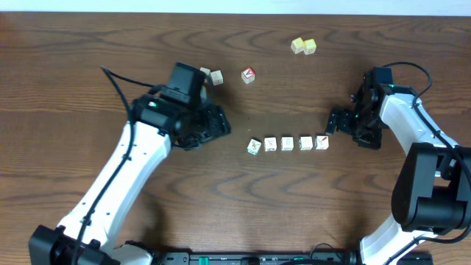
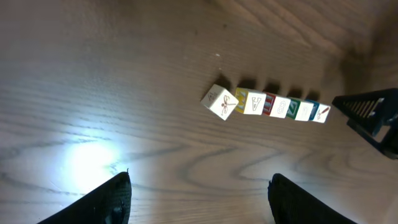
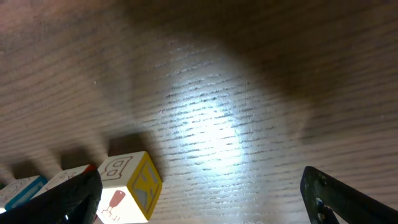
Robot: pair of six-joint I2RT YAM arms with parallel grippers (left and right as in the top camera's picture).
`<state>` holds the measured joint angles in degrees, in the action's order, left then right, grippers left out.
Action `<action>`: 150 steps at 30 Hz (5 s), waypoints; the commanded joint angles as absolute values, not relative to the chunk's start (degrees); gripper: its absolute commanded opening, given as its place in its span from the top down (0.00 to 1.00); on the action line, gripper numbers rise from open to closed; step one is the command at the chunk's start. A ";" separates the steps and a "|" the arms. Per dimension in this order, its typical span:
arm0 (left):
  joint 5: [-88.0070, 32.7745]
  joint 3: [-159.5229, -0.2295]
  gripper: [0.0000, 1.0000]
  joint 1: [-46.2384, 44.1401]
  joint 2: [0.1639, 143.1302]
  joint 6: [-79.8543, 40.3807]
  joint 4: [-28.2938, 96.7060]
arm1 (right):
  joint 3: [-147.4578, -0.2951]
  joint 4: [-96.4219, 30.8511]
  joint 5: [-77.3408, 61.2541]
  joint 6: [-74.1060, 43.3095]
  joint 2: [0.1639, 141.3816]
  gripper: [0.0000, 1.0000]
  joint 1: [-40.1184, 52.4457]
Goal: Lift 5 blocks
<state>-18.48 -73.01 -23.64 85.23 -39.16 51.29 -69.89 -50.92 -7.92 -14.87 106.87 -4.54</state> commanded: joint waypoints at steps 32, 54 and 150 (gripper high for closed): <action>2.76 -72.10 0.23 -41.67 103.35 -86.46 38.65 | -69.63 -50.72 -7.60 -15.18 106.89 0.01 -4.05; 1.48 -72.07 0.22 -42.09 110.06 -95.24 30.15 | -69.63 -50.70 -7.60 -15.18 106.89 0.01 -4.05; -9.41 -72.14 0.69 -33.87 113.40 -28.84 27.90 | -69.63 -50.72 -7.57 -15.18 106.89 0.01 -4.05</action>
<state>-9.32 -72.58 -35.27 113.06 -28.62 27.99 -69.89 -50.74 -7.92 -14.87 106.87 -4.51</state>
